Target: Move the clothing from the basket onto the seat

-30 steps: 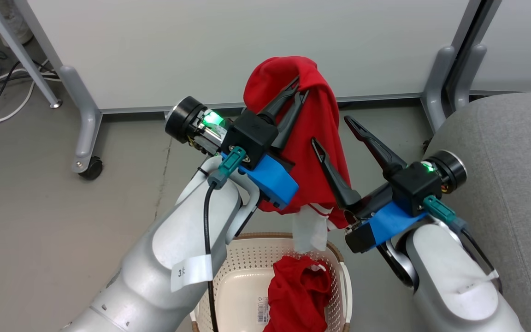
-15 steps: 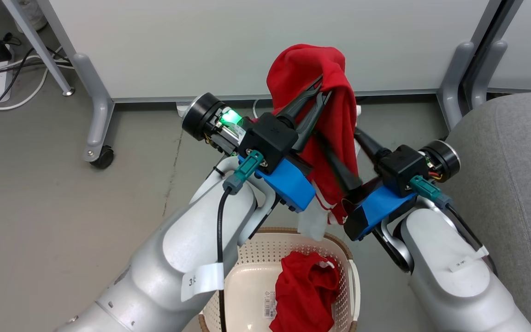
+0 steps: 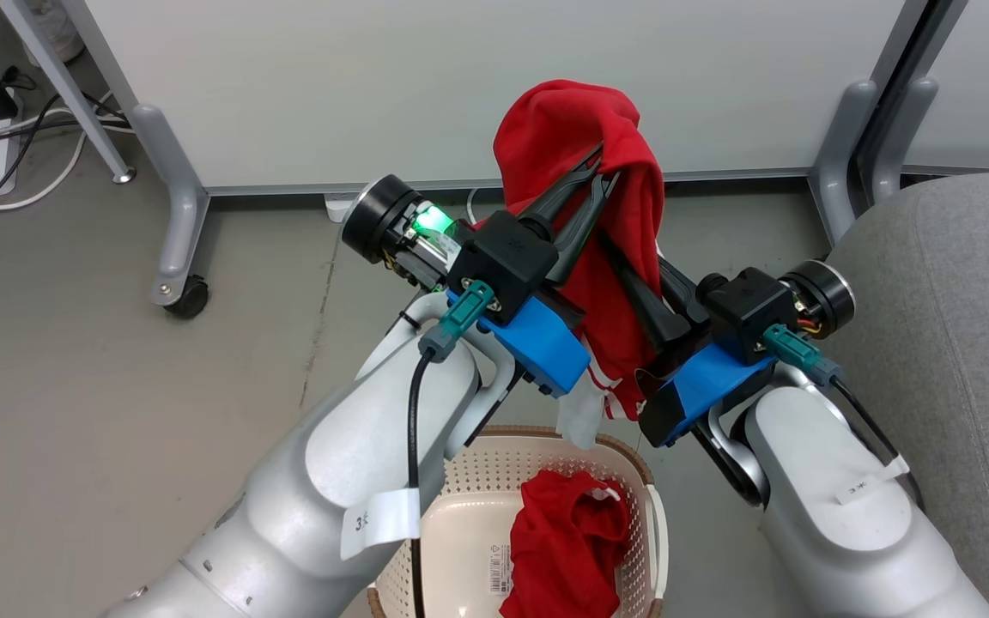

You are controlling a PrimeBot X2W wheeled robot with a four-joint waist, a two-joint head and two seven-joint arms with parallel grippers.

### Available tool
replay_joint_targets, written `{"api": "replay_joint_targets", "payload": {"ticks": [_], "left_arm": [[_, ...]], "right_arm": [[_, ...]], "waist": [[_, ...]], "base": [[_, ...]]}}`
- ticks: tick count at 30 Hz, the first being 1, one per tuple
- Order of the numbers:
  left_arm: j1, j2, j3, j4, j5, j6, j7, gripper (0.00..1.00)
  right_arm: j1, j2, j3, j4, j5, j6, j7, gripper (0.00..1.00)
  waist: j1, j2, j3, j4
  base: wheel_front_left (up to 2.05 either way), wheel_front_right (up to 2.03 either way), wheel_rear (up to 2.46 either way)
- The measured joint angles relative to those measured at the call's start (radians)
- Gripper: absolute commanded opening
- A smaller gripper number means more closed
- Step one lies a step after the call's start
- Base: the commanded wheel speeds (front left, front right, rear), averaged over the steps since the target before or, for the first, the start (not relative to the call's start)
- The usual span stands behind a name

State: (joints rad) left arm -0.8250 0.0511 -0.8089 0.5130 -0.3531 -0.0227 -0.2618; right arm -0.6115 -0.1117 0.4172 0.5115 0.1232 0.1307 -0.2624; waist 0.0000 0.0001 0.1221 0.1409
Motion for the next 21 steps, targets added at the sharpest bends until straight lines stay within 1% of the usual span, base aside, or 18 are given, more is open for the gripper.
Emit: {"api": "replay_joint_targets", "payload": {"ticks": [12,13,14,15,21], "left_arm": [[0.0,0.0,-0.004,0.004,-0.004,0.0,0.0,0.0],[0.0,0.0,-0.004,0.004,-0.004,0.0,0.0,0.26],[0.0,0.0,-0.004,0.004,-0.005,0.001,-0.001,0.96],[0.0,0.0,-0.004,0.005,-0.006,0.005,-0.001,1.0],[0.0,0.0,-0.004,0.01,-0.006,0.006,-0.001,1.0]], "right_arm": [[0.002,0.003,-0.006,-0.007,0.008,0.0,0.0,0.0],[0.003,0.003,-0.007,-0.007,0.01,0.0,0.0,0.0],[0.003,0.003,-0.009,-0.008,0.01,0.0,0.0,0.0],[0.005,0.003,-0.01,-0.01,0.011,0.0,0.0,0.0],[0.006,0.003,-0.028,-0.016,0.016,0.0,0.0,0.0]], "waist": [[0.0,0.0,-0.004,-0.003],[0.0,0.0,-0.003,-0.003],[0.0,0.0,-0.003,-0.003],[0.0,0.0,-0.001,-0.003],[0.0,0.0,0.012,-0.003]], "base": [[0.0,0.0,0.0],[0.0,0.0,0.0],[0.0,0.0,0.0],[0.0,0.0,0.0],[0.0,0.0,0.0]]}}
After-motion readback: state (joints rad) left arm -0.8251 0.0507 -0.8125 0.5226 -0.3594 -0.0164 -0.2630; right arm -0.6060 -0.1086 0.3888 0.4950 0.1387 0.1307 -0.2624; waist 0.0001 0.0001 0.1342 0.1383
